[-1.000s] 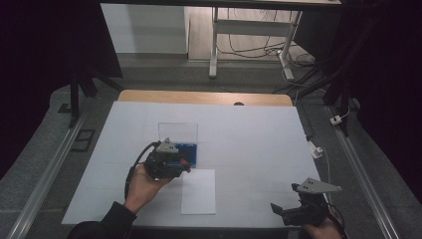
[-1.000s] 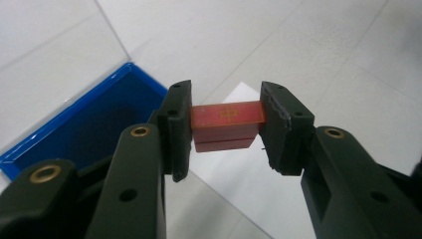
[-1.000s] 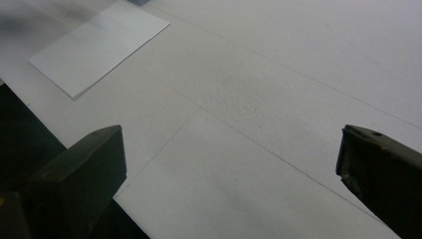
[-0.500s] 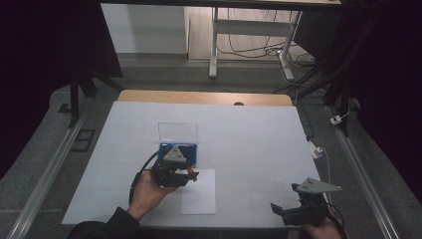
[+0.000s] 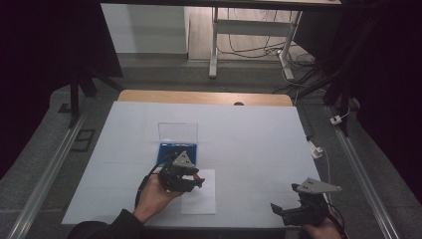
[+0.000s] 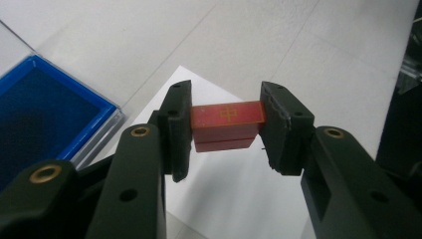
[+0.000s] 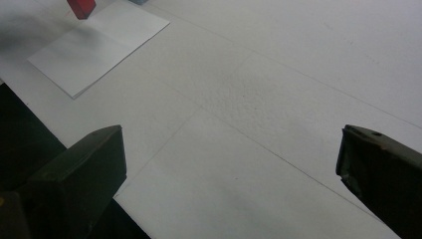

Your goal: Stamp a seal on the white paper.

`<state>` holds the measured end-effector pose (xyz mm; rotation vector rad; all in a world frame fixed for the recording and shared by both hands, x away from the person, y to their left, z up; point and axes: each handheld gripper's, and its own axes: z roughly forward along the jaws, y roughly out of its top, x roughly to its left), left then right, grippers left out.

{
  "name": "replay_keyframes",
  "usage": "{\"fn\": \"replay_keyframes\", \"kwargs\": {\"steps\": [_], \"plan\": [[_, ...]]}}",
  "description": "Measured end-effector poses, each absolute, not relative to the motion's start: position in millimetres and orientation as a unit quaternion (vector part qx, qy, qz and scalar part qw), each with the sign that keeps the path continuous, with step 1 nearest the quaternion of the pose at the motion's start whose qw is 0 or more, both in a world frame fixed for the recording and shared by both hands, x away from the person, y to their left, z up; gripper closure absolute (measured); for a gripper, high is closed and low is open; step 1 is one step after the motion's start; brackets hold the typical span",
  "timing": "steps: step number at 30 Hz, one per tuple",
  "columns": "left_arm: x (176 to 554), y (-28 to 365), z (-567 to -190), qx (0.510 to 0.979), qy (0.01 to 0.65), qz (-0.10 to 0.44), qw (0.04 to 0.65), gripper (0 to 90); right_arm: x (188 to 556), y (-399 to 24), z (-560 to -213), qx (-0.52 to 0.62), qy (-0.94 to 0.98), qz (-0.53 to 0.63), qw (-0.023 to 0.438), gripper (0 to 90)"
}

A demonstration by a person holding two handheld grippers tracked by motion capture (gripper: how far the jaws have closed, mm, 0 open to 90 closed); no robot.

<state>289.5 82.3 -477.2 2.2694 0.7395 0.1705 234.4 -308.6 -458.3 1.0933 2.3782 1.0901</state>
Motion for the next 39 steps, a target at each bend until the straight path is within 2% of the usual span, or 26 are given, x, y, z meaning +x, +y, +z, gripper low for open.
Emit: {"fn": "replay_keyframes", "kwargs": {"steps": [20, 30, 39], "plan": [[291, 75, -499, 0.891, 0.285, 0.067, 0.346, 58.3, 234, -308, -458, 0.381, 0.829, 0.38, 0.154, 0.0], [291, 73, -504, 0.895, 0.279, 0.088, 0.336, 58.4, 234, -308, -458, 0.38, 0.829, 0.38, 0.153, 0.0], [289, 74, -507, 0.888, 0.29, 0.09, 0.345, 58.7, 234, -308, -458, 0.378, 0.831, 0.378, 0.154, 0.0]]}}
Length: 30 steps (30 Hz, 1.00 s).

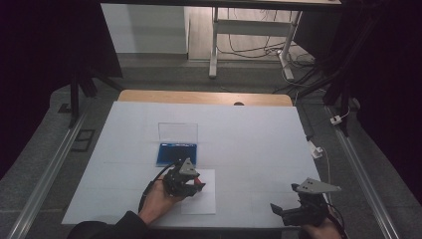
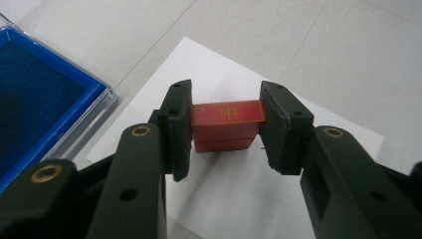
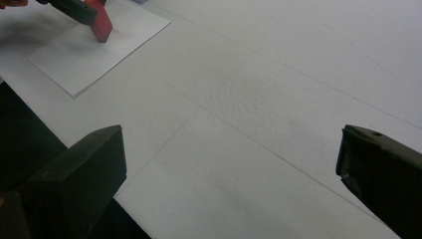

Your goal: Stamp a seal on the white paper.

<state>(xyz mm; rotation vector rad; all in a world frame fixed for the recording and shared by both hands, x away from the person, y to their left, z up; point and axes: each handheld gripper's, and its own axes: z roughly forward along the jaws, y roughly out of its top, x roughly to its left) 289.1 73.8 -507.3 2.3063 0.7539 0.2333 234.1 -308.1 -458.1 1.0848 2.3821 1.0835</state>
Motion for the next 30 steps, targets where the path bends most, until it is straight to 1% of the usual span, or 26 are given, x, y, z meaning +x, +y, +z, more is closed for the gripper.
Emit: {"fn": "replay_keyframes", "kwargs": {"steps": [15, 25, 30], "plan": [[284.4, 72.4, -508.7, 0.889, 0.289, 0.105, 0.34, 58.8, 234.2, -306.7, -458.5, 0.376, 0.833, 0.375, 0.154, 0.0], [291.4, 77.5, -510.0, 0.882, 0.304, 0.071, 0.354, 58.7, 234.2, -306.7, -458.5, 0.376, 0.833, 0.375, 0.154, 0.0], [287.3, 73.8, -509.6, 0.885, 0.297, 0.09, 0.346, 58.7, 234.3, -306.7, -458.5, 0.376, 0.834, 0.375, 0.153, 0.0]]}}
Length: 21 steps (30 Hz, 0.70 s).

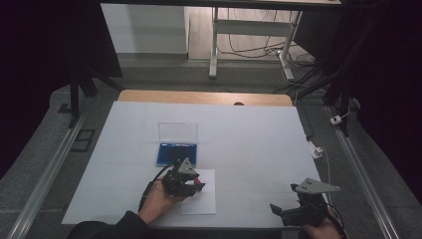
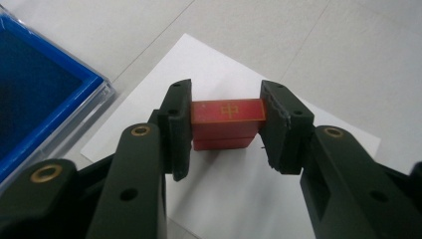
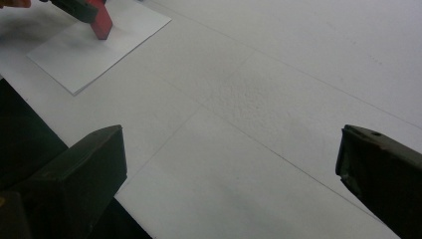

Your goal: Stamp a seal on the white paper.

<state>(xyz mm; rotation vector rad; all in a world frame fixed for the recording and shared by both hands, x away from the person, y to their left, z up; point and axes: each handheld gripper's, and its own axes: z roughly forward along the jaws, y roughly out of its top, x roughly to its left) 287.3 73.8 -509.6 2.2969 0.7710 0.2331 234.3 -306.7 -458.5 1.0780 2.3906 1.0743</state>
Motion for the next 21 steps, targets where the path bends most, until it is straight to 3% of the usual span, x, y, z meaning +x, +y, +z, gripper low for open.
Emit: {"fn": "replay_keyframes", "kwargs": {"steps": [6, 17, 21], "plan": [[285, 72, -509, 0.889, 0.29, 0.101, 0.339, 58.8, 234, -307, -459, 0.376, 0.834, 0.374, 0.153, 0.0], [295, 80, -510, 0.879, 0.308, 0.057, 0.36, 58.7, 234, -307, -459, 0.375, 0.834, 0.373, 0.154, 0.1], [291, 76, -510, 0.884, 0.298, 0.074, 0.351, 58.7, 234, -306, -459, 0.375, 0.835, 0.372, 0.154, 0.1]]}}
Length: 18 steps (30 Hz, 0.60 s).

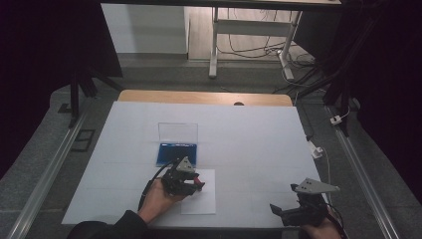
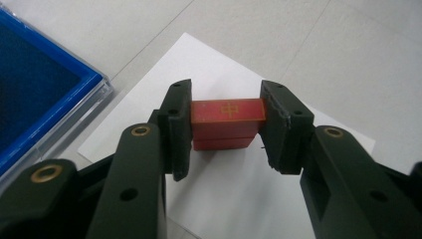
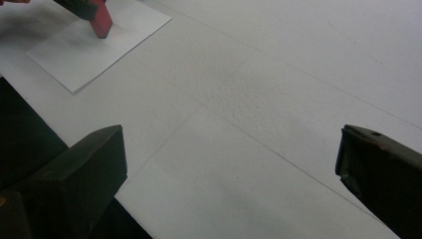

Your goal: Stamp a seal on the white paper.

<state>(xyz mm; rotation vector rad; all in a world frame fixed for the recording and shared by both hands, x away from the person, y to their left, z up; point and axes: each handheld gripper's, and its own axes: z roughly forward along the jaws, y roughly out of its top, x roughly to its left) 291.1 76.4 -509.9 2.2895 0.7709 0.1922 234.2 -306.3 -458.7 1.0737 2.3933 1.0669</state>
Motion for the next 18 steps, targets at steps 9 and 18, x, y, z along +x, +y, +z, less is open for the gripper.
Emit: {"fn": "replay_keyframes", "kwargs": {"steps": [9, 18], "plan": [[288.0, 73.2, -508.8, 0.889, 0.293, 0.089, 0.341, 58.8, 234.1, -305.9, -458.6, 0.374, 0.836, 0.37, 0.154, 0.2], [291.4, 74.6, -508.2, 0.887, 0.301, 0.075, 0.343, 58.7, 234.0, -305.7, -458.7, 0.373, 0.837, 0.37, 0.154, 0.3]]}}
